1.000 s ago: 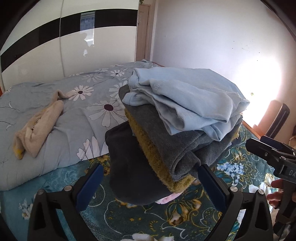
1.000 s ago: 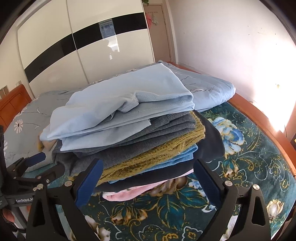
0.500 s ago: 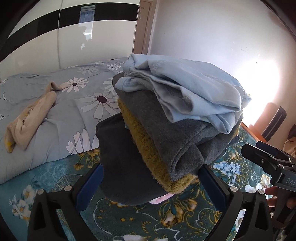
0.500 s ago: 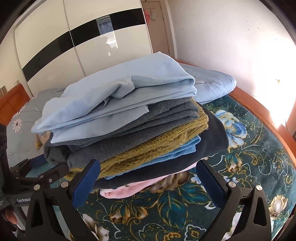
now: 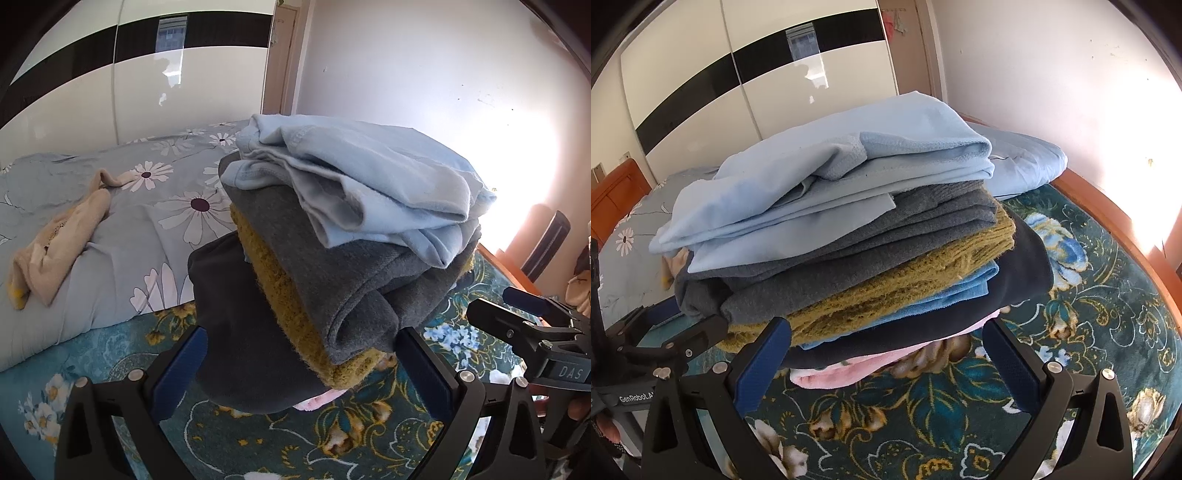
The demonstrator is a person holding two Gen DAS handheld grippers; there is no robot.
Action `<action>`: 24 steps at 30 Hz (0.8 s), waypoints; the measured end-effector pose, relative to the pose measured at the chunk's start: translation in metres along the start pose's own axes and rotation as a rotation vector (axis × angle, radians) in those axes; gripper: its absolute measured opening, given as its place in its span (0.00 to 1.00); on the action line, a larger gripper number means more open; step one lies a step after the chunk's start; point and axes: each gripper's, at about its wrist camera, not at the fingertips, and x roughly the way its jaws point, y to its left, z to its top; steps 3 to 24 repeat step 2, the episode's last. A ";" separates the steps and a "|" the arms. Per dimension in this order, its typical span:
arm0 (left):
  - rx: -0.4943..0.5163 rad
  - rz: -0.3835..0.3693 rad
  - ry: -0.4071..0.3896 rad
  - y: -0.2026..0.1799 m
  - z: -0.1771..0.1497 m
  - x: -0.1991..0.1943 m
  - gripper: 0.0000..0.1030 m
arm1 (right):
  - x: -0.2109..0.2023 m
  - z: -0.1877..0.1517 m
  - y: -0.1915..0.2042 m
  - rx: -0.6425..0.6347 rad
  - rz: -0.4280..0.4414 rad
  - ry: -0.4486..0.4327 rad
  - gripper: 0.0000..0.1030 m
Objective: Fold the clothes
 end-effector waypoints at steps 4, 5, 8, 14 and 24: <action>0.001 -0.006 0.010 0.000 0.000 0.001 1.00 | 0.000 -0.001 0.000 0.001 -0.001 0.002 1.00; 0.001 -0.006 0.010 0.000 0.000 0.001 1.00 | 0.000 -0.001 0.000 0.001 -0.001 0.002 1.00; 0.001 -0.006 0.010 0.000 0.000 0.001 1.00 | 0.000 -0.001 0.000 0.001 -0.001 0.002 1.00; 0.001 -0.006 0.010 0.000 0.000 0.001 1.00 | 0.000 -0.001 0.000 0.001 -0.001 0.002 1.00; 0.001 -0.006 0.010 0.000 0.000 0.001 1.00 | 0.000 -0.001 0.000 0.001 -0.001 0.002 1.00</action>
